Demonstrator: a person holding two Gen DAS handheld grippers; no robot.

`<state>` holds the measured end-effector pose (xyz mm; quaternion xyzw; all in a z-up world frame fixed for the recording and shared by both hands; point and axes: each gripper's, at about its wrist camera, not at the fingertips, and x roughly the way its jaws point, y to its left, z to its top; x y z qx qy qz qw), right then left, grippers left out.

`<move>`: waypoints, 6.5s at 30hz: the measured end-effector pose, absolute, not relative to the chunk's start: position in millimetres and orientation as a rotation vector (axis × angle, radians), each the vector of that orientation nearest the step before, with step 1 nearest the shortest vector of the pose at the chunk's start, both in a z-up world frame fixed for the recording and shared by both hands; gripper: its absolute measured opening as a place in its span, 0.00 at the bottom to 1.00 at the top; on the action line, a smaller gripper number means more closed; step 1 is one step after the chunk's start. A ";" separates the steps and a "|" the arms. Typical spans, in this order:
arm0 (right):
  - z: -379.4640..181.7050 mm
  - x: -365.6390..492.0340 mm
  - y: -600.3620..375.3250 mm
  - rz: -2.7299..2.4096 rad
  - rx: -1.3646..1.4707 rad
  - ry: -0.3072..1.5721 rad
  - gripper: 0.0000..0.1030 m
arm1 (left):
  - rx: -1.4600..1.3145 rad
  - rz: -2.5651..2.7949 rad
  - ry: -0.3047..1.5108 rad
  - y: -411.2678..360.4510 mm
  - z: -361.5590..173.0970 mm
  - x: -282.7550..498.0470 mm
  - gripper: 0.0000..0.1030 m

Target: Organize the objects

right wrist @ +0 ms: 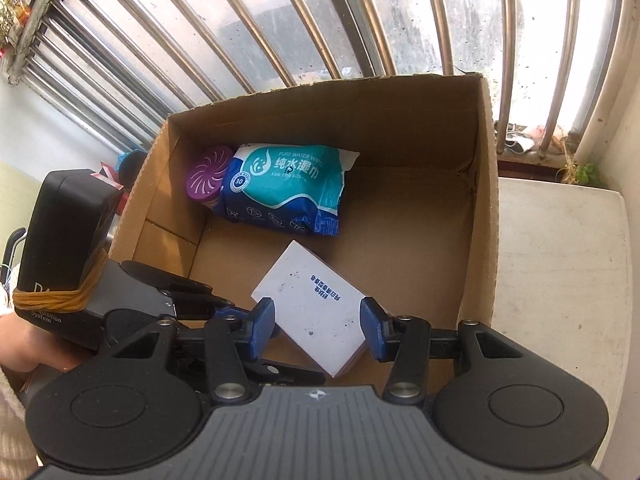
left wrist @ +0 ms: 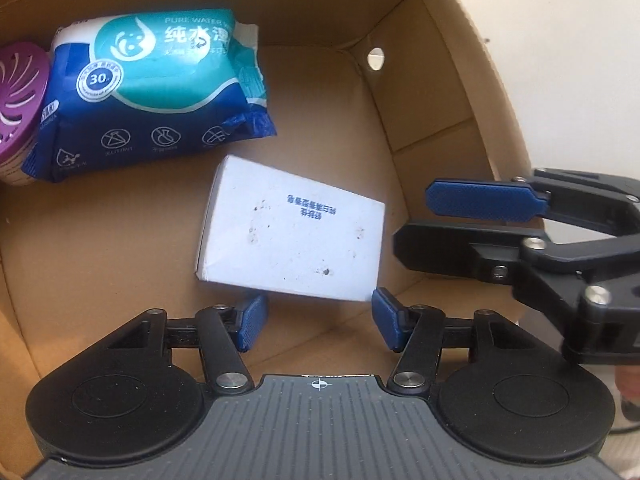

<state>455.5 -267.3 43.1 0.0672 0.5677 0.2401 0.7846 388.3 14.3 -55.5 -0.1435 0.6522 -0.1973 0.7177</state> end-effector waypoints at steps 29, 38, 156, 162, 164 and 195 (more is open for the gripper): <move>40.8 443.8 -268.9 0.504 -0.035 1.146 0.25 | -0.195 -0.462 1.322 11.4 -38.3 403.3 0.44; 43.0 447.0 -280.4 0.472 -0.012 1.128 0.24 | -0.170 -0.408 1.218 6.3 -29.8 410.7 0.39; -31.7 220.0 -282.9 0.955 -0.151 0.704 0.55 | 0.563 -0.736 0.865 -20.4 -93.0 183.2 0.25; -27.6 218.6 -282.3 0.956 -0.226 0.679 0.60 | 0.761 -0.696 0.770 -41.6 -97.0 152.9 0.24; -28.0 217.7 -280.0 0.941 -0.276 0.656 0.63 | 0.795 -0.681 0.744 -44.8 -99.4 143.8 0.23; -32.8 215.1 -226.2 0.983 -0.723 0.598 0.53 | 1.060 -0.767 0.584 -45.5 -111.6 110.7 0.21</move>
